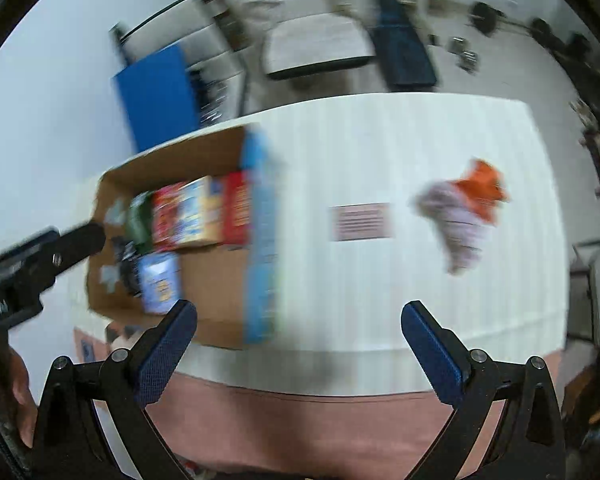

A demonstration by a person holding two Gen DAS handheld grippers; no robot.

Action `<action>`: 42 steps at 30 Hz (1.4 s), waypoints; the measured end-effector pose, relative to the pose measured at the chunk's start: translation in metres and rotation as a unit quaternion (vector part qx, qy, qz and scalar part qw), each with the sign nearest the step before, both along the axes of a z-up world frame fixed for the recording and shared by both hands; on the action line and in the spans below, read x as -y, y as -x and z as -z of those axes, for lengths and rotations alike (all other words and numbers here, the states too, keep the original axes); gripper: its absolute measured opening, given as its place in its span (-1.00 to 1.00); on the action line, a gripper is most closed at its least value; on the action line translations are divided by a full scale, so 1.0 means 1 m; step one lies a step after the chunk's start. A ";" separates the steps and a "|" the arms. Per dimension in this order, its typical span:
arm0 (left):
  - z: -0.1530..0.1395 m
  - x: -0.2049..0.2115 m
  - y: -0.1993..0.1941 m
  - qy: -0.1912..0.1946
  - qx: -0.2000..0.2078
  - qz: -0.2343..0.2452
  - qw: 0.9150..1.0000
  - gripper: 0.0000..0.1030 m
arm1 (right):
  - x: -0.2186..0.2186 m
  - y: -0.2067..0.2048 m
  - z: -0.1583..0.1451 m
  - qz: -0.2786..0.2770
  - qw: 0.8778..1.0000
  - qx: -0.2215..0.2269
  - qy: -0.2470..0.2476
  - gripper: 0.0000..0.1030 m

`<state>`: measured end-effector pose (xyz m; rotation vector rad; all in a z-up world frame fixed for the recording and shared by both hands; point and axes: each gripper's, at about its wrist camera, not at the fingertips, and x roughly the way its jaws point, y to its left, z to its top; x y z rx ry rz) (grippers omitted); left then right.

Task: Organize soft objects
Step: 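Lift both tools away from the box, then grasp the lilac cloth with left tool while right grasps orange bag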

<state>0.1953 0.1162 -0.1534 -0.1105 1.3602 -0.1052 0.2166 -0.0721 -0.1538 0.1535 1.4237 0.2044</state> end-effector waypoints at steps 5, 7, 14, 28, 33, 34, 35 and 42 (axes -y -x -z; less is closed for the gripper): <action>0.038 0.081 -0.014 0.033 -0.028 0.023 0.999 0.89 | 0.107 -0.025 0.012 0.081 0.997 -0.014 -0.006 1.00; 0.054 0.107 -0.022 0.035 -0.037 0.021 0.998 0.87 | 0.139 -0.041 0.024 0.108 0.994 -0.023 -0.016 1.00; 0.117 0.164 -0.051 0.030 -0.088 -0.012 0.996 0.54 | 0.207 -0.117 0.109 0.164 0.981 -0.090 -0.047 0.98; 0.172 0.195 -0.074 0.027 -0.147 -0.040 0.988 0.54 | 0.222 -0.170 0.231 0.183 0.958 -0.205 -0.078 0.03; 0.180 0.213 -0.077 0.033 -0.160 -0.025 0.986 0.54 | 0.227 -0.163 0.221 0.151 0.968 -0.190 -0.066 -0.15; 0.182 0.218 -0.078 0.036 -0.163 -0.021 0.986 0.54 | 0.231 -0.160 0.218 0.149 0.969 -0.188 -0.067 -0.15; 0.184 0.223 -0.078 0.038 -0.166 -0.017 0.985 0.54 | 0.237 -0.158 0.213 0.147 0.970 -0.184 -0.066 -0.15; 0.222 0.272 -0.081 -0.018 -0.188 0.059 0.980 0.54 | 0.277 -0.133 0.200 0.117 0.973 -0.194 -0.039 -0.15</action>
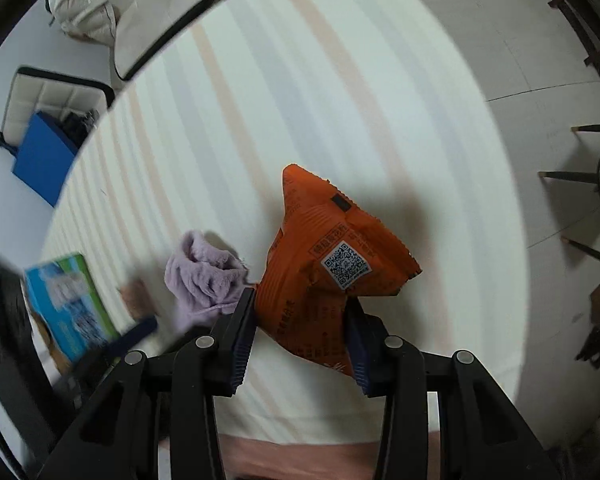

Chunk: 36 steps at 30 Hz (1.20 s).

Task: Organize soft objects
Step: 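Grasp the lilac cloth with left tool while right grasps orange bag, then carry lilac cloth and orange bag over the cardboard box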

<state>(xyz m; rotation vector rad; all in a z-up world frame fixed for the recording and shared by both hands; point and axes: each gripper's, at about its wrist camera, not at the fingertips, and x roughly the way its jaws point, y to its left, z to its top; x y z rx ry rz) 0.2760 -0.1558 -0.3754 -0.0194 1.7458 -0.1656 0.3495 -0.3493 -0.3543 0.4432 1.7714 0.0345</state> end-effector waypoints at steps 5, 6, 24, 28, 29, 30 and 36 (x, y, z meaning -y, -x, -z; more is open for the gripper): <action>0.014 0.022 0.009 -0.034 0.016 0.081 0.996 0.54 | 0.021 0.016 0.011 0.015 1.000 -0.014 -0.005 -0.15; 0.015 0.024 0.013 -0.038 0.020 0.094 0.995 0.54 | 0.022 0.019 0.014 0.019 1.000 -0.015 -0.008 -0.15; 0.007 -0.016 0.003 -0.043 0.028 0.090 0.995 0.11 | -0.003 0.013 0.029 -0.030 0.998 -0.019 0.060 0.02; 0.003 -0.006 -0.003 -0.041 0.031 0.086 0.995 0.07 | -0.002 0.012 0.034 -0.024 0.997 -0.022 0.075 0.06; 0.002 -0.006 -0.004 -0.040 0.031 0.085 0.995 0.06 | 0.000 0.014 0.036 -0.017 0.997 -0.023 0.075 0.06; 0.001 -0.007 -0.005 -0.040 0.033 0.082 0.995 -0.01 | 0.000 0.014 0.036 -0.011 0.997 -0.022 0.074 0.08; -0.016 -0.025 0.013 -0.034 0.049 0.056 0.997 -0.12 | -0.006 0.023 0.026 -0.007 0.997 0.002 0.075 -0.12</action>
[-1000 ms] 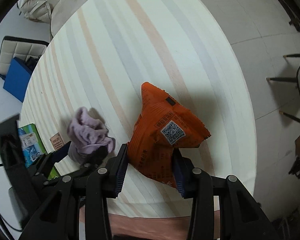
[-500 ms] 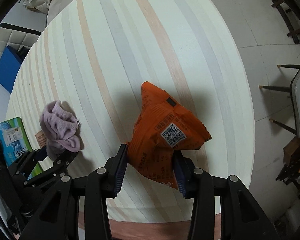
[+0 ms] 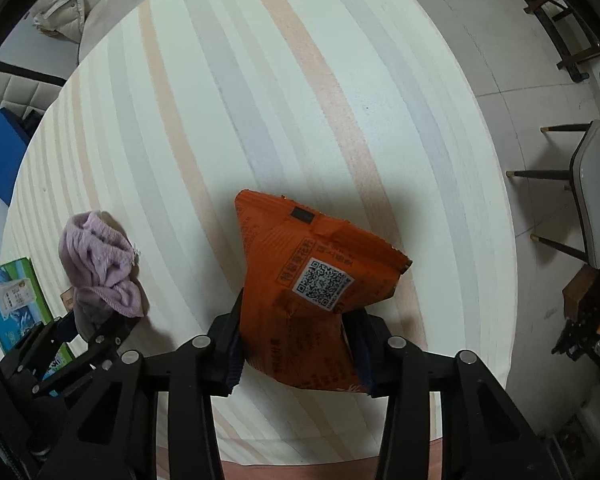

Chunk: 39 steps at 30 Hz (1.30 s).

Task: Organize soft objects
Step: 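Carry lilac cloth and orange bag over the cardboard box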

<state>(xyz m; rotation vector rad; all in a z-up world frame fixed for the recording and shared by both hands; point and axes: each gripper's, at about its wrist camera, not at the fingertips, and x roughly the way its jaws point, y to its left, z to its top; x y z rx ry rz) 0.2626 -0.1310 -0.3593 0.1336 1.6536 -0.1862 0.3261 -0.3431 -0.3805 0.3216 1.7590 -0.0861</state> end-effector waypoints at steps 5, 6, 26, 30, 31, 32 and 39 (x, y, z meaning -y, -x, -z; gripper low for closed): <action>-0.037 -0.026 0.011 0.025 0.030 -0.014 0.999 -0.12 | -0.015 0.013 -0.021 -0.015 0.999 0.027 -0.009 -0.15; -0.048 -0.031 0.014 0.033 0.040 -0.016 0.999 -0.13 | -0.020 0.016 -0.028 -0.017 0.999 0.035 -0.013 -0.15; -0.203 -0.247 0.065 0.052 0.177 -0.093 0.978 -0.13 | -0.268 0.099 -0.203 -0.154 0.966 0.168 -0.122 -0.16; -0.185 -0.287 0.067 0.060 0.150 -0.117 0.980 -0.13 | -0.329 0.116 -0.205 -0.180 0.962 0.164 -0.122 -0.16; -0.179 -0.295 0.066 0.061 0.140 -0.120 0.981 -0.12 | -0.341 0.119 -0.202 -0.184 0.962 0.159 -0.123 -0.16; -0.175 -0.303 0.066 0.064 0.129 -0.121 0.982 -0.12 | -0.355 0.121 -0.194 -0.189 0.963 0.153 -0.121 -0.16; -0.110 -0.336 0.041 0.077 0.036 -0.129 0.988 -0.12 | -0.393 0.128 -0.143 -0.191 0.970 0.116 -0.094 -0.16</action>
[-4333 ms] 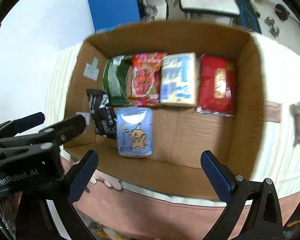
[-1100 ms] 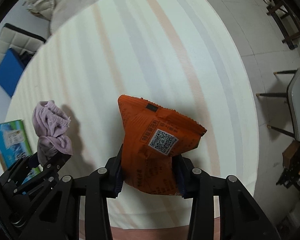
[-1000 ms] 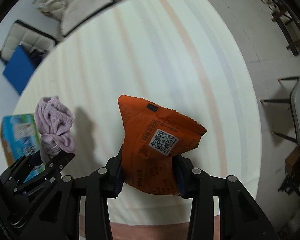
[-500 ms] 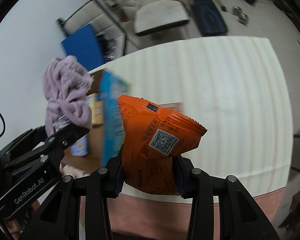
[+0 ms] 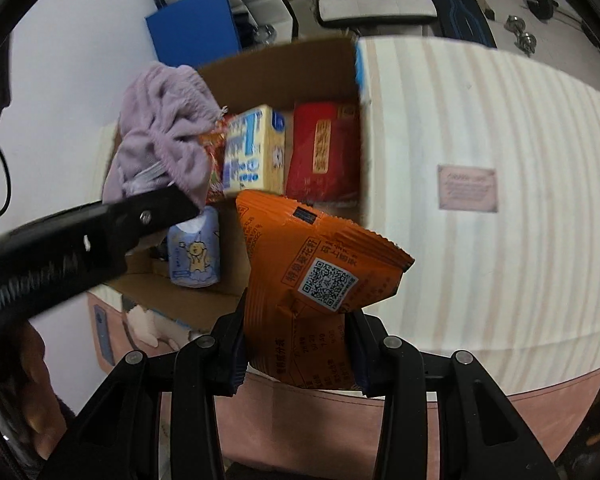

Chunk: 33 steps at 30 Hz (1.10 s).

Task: Organize soft objects
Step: 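Carry lilac cloth and orange bag over the cardboard box, then lower cloth and orange bag into the box and open both tools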

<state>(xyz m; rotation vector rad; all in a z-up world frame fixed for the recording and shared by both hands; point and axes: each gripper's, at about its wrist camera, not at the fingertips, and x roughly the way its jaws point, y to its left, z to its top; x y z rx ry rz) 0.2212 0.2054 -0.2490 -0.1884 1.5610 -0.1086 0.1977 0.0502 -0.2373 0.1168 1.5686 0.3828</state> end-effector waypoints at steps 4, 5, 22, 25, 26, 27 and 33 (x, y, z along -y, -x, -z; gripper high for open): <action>0.031 -0.005 -0.012 0.003 -0.038 0.014 0.999 -0.12 | -0.020 -0.006 0.026 0.013 1.000 -0.016 0.012 -0.16; 0.037 -0.006 -0.014 0.004 -0.045 0.017 0.999 -0.12 | -0.018 -0.005 0.029 0.014 1.000 -0.019 0.013 -0.16; 0.068 -0.007 -0.026 -0.025 -0.092 0.049 0.994 0.01 | -0.035 -0.008 0.060 0.023 0.998 -0.028 0.056 -0.07; 0.059 -0.008 -0.024 -0.025 -0.080 0.049 0.995 0.15 | -0.036 -0.010 0.055 0.025 0.998 -0.029 0.055 0.49; 0.055 -0.008 -0.023 -0.028 -0.074 0.049 0.996 0.17 | -0.036 -0.009 0.051 0.026 0.998 -0.031 0.047 0.53; 0.050 -0.008 -0.023 -0.036 -0.065 0.050 0.996 0.34 | -0.036 -0.008 0.049 0.026 0.998 -0.031 0.050 0.59; 0.026 -0.016 -0.024 -0.056 -0.033 0.036 0.997 0.90 | -0.036 -0.002 0.028 0.019 0.998 -0.014 0.055 0.92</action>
